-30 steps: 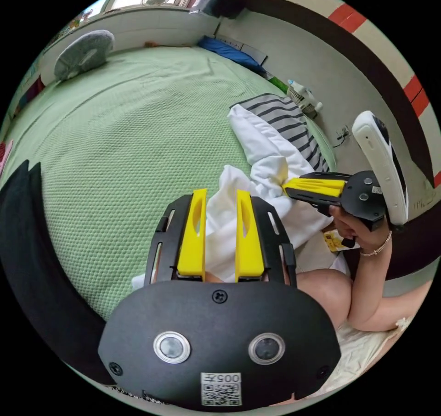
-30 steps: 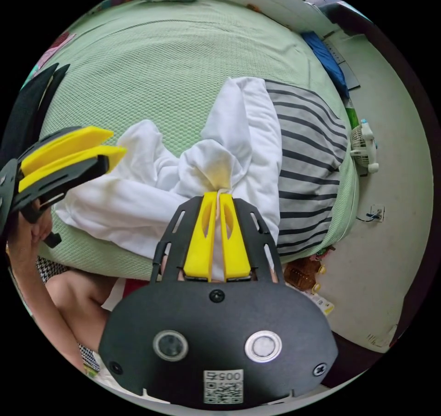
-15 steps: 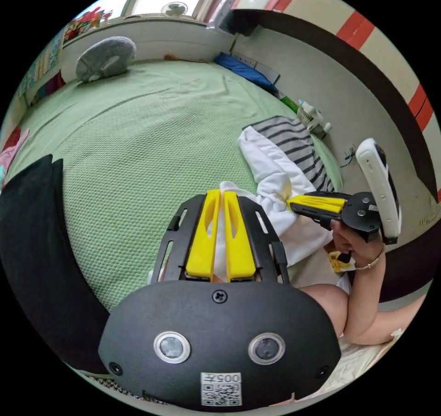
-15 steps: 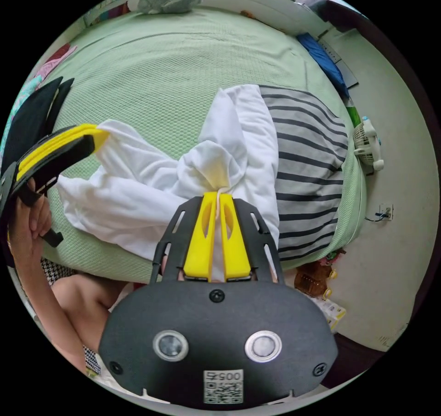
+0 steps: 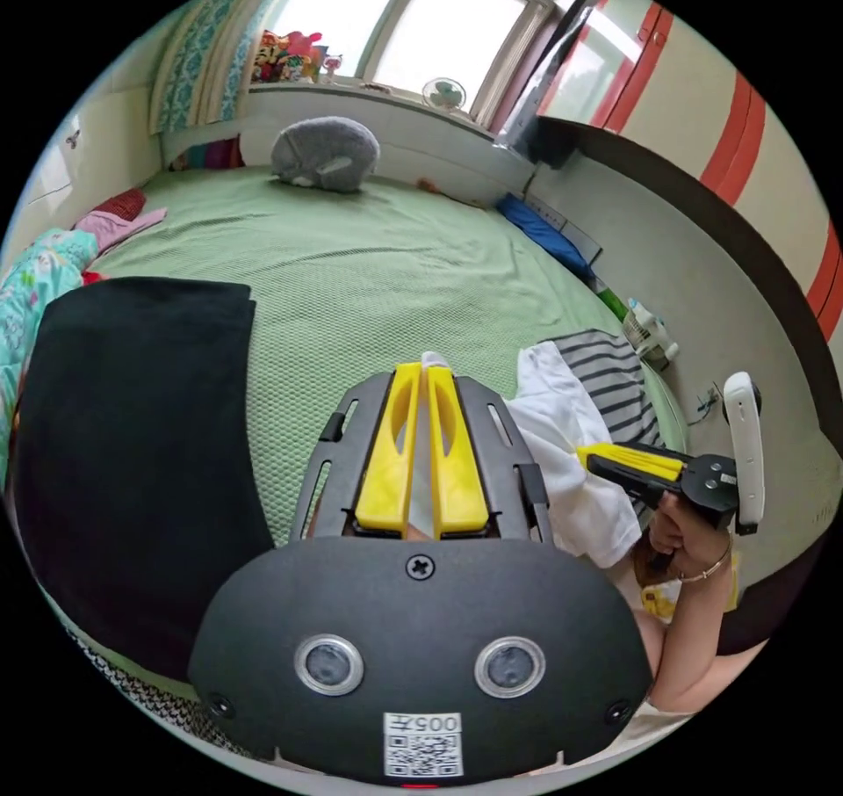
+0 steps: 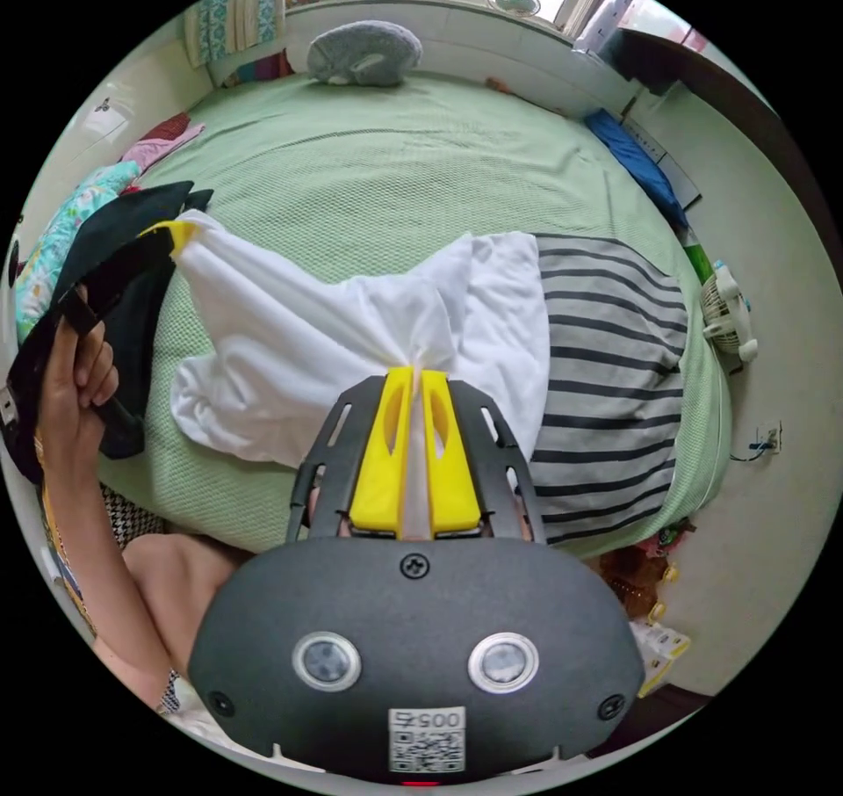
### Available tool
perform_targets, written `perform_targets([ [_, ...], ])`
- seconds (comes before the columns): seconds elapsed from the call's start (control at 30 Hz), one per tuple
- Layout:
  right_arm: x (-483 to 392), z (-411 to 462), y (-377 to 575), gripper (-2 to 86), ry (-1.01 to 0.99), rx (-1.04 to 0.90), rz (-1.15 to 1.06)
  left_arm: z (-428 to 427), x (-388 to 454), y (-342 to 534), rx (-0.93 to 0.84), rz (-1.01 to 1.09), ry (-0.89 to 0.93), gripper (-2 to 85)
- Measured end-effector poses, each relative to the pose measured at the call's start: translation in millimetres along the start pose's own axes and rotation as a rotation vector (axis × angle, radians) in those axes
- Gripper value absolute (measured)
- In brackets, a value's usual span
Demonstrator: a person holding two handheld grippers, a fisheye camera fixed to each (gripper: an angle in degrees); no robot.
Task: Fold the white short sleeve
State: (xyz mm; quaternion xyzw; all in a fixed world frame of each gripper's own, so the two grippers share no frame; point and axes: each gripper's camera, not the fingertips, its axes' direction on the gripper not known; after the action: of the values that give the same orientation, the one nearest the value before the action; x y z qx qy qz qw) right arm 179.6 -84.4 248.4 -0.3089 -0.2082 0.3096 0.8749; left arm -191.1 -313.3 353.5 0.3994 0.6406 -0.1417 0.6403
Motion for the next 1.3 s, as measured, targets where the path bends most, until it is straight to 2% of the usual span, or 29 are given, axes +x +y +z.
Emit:
perform_targets([
  [0.2, -5, -2, 6, -1.5, 0.002, 0.040, -0.055, -23, -19, 9, 0.054, -0.066, -0.071, 1.0],
  [0.33, 9, -7, 13, -1.4, 0.102, 0.090, 0.025, -53, -45, 21, 0.194, -0.208, -0.149, 1.2],
  [0.43, 21, -1, 14, -1.2, 0.092, 0.061, 0.057, -66, -66, 30, 0.242, -0.322, -0.219, 1.7],
  [0.5, 27, 5, 14, -1.2, 0.055, 0.030, 0.063, -66, -77, 32, 0.209, -0.347, -0.234, 2.2],
  [0.57, 34, 11, 14, -0.9, 0.035, -0.001, 0.074, -62, -88, 32, 0.143, -0.362, -0.161, 3.3],
  [0.7, 47, 18, 16, 0.3, 0.021, -0.041, 0.085, -73, -86, 33, 0.134, -0.311, -0.105, 6.9],
  [0.77, 58, 23, 18, 4.8, -0.078, -0.061, 0.079, -84, -78, 36, 0.135, -0.260, -0.054, 8.3],
  [0.9, 67, 36, 20, 9.6, -0.236, -0.111, 0.034, -87, -68, 46, 0.095, -0.195, -0.079, 8.7],
  [1.03, 66, 57, 20, 10.4, -0.176, -0.218, 0.017, -75, -72, 43, 0.038, -0.177, -0.001, 10.7],
  [1.17, 61, 65, 22, 7.8, -0.207, -0.252, 0.000, -57, -70, 43, -0.065, -0.176, 0.062, 10.0],
  [1.3, 53, 65, 26, 3.3, -0.137, -0.269, -0.037, -39, -64, 39, -0.139, -0.144, 0.000, 8.4],
])
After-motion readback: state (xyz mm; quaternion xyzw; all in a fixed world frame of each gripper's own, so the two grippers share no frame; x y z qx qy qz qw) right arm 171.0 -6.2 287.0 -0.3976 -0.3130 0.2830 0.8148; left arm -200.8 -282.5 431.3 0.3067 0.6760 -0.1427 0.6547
